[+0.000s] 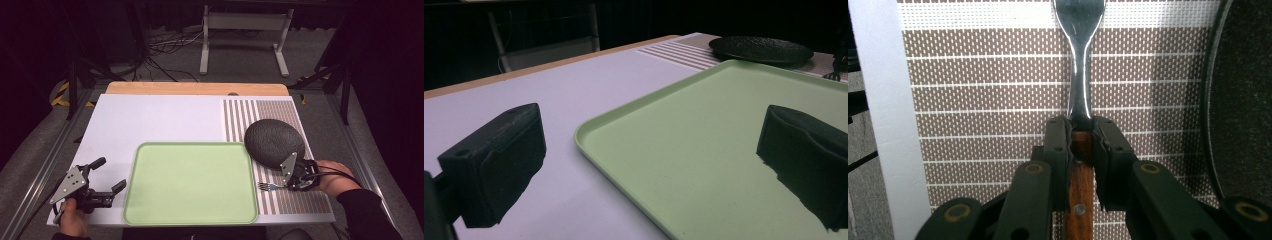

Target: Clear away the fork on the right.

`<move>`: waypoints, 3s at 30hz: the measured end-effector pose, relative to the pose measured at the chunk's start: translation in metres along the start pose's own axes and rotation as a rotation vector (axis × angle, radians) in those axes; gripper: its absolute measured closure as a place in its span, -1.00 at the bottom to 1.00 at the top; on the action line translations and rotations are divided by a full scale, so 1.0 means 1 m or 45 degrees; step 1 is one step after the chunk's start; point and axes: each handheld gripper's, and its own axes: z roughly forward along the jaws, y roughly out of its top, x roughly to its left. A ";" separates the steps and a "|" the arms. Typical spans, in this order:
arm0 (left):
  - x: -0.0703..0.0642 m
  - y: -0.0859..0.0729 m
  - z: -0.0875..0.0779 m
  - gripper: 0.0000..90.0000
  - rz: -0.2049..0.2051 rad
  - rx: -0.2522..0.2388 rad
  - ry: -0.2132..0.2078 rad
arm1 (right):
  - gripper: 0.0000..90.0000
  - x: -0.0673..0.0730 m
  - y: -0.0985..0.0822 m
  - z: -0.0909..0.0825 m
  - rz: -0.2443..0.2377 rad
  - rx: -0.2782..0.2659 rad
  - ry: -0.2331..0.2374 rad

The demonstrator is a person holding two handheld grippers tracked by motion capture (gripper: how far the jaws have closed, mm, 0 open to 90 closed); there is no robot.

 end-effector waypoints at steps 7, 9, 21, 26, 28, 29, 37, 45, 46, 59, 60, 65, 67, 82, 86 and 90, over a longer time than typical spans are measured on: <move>0.000 0.000 0.000 -1.00 -0.001 -0.006 0.001 | 0.73 0.003 0.003 -0.011 -0.019 -0.029 -0.023; 0.000 0.000 0.000 -1.00 -0.001 -0.006 0.002 | 0.73 0.003 0.003 -0.014 -0.018 -0.025 -0.027; 0.000 0.000 0.000 -1.00 0.000 -0.004 0.000 | 0.73 0.004 0.010 -0.041 -0.008 -0.109 -0.101; 0.000 0.000 0.000 -1.00 -0.002 -0.004 0.001 | 0.73 0.004 0.016 -0.049 0.013 -0.155 -0.123; 0.000 0.000 0.000 -1.00 -0.002 -0.004 0.000 | 0.73 0.004 0.018 -0.052 0.015 -0.173 -0.126; 0.000 0.000 0.000 -1.00 -0.002 -0.004 0.000 | 0.73 0.004 0.020 -0.053 0.012 -0.178 -0.125; 0.000 0.000 0.000 -1.00 -0.007 -0.010 0.001 | 0.73 0.002 0.037 -0.060 0.000 -0.208 -0.143; 0.000 0.000 -0.001 -1.00 -0.007 -0.009 0.000 | 0.73 -0.001 0.063 -0.064 -0.039 -0.236 -0.140; 0.000 0.000 -0.001 -1.00 -0.008 -0.009 0.000 | 0.73 -0.001 0.066 -0.064 -0.046 -0.241 -0.145; 0.000 0.001 -0.001 -1.00 -0.004 -0.011 -0.004 | 0.73 -0.003 0.107 -0.064 -0.109 -0.266 -0.126; 0.000 0.001 -0.001 -1.00 -0.004 -0.012 -0.005 | 0.73 -0.004 0.109 -0.063 -0.113 -0.268 -0.121; 0.001 0.001 -0.001 -1.00 0.001 -0.008 -0.004 | 0.73 -0.003 0.123 -0.060 -0.118 -0.282 -0.123; 0.001 0.001 -0.001 -1.00 0.002 -0.009 -0.006 | 0.73 -0.003 0.127 -0.058 -0.124 -0.283 -0.122; 0.001 0.001 -0.001 -1.00 0.005 -0.010 -0.006 | 0.73 -0.002 0.153 -0.045 0.031 -0.391 -0.092; 0.000 0.001 -0.001 -1.00 0.007 -0.011 -0.007 | 0.73 0.000 0.156 -0.043 0.159 -0.426 -0.078; 0.000 0.001 -0.001 -1.00 0.006 -0.012 -0.006 | 0.73 0.003 0.161 -0.041 0.245 -0.462 -0.097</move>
